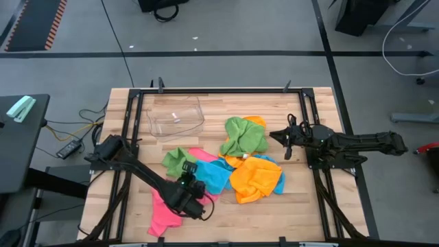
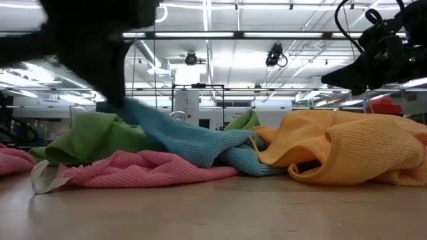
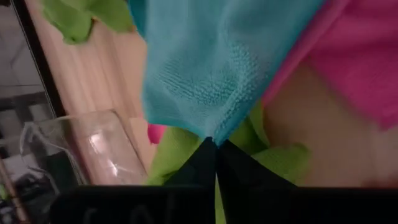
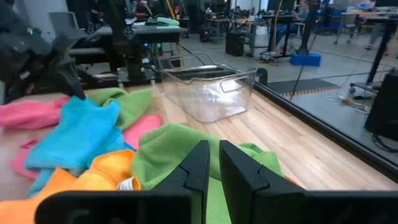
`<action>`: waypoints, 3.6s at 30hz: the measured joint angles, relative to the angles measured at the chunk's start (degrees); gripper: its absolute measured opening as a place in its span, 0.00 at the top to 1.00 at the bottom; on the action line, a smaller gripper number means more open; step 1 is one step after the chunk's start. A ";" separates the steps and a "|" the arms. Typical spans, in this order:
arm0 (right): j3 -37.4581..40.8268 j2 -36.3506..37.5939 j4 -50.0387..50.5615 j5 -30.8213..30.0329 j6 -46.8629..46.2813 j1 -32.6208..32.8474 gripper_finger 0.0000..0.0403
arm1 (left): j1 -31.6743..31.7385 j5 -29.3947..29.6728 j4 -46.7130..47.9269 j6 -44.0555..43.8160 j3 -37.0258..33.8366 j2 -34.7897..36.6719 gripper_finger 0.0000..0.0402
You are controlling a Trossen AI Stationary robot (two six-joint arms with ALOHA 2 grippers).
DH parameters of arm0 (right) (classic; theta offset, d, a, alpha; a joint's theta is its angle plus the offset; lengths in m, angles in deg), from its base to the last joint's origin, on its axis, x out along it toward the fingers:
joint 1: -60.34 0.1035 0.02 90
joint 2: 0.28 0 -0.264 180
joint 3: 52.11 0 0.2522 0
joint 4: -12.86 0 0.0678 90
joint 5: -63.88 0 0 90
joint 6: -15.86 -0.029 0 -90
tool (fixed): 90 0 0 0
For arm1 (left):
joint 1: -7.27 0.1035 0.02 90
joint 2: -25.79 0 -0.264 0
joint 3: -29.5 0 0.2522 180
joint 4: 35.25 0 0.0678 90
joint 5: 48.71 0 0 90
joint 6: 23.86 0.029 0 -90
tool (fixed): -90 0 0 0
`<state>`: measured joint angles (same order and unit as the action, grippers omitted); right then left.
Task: Fold microfiber towels
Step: Fold the left blue microfiber towel
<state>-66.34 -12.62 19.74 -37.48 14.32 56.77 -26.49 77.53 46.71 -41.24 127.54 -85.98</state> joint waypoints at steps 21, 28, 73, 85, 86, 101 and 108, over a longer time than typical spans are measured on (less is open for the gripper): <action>0.00 -26.24 -25.19 8.94 -0.83 0.11 0.89 | 10.48 -12.11 18.09 -3.30 17.66 0.08 0.96; -2.03 -40.16 -34.77 9.09 0.89 4.58 0.89 | 11.10 -12.79 16.14 -4.42 9.45 0.11 0.97; -40.76 -84.56 -16.26 1.71 7.56 28.89 0.62 | 3.73 -16.33 -14.45 9.05 -7.47 2.05 0.98; -40.65 -80.36 -6.59 0.87 10.77 25.19 0.62 | 12.17 -16.64 -24.33 18.88 -15.78 2.10 0.98; -40.46 -79.03 -5.10 0.83 10.32 24.81 0.62 | 12.88 -16.62 -24.05 19.66 -15.79 2.13 0.98; -38.69 -71.41 -3.61 2.53 9.46 17.84 0.62 | 19.25 -17.52 -20.12 26.08 -15.83 16.51 0.97; -38.97 -68.40 -2.78 7.67 8.04 13.60 0.62 | 23.26 -24.37 -19.84 27.94 -15.81 19.57 0.94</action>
<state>-105.31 -81.02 16.96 -29.81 22.36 70.37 -3.23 53.17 26.87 -13.30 111.73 -66.41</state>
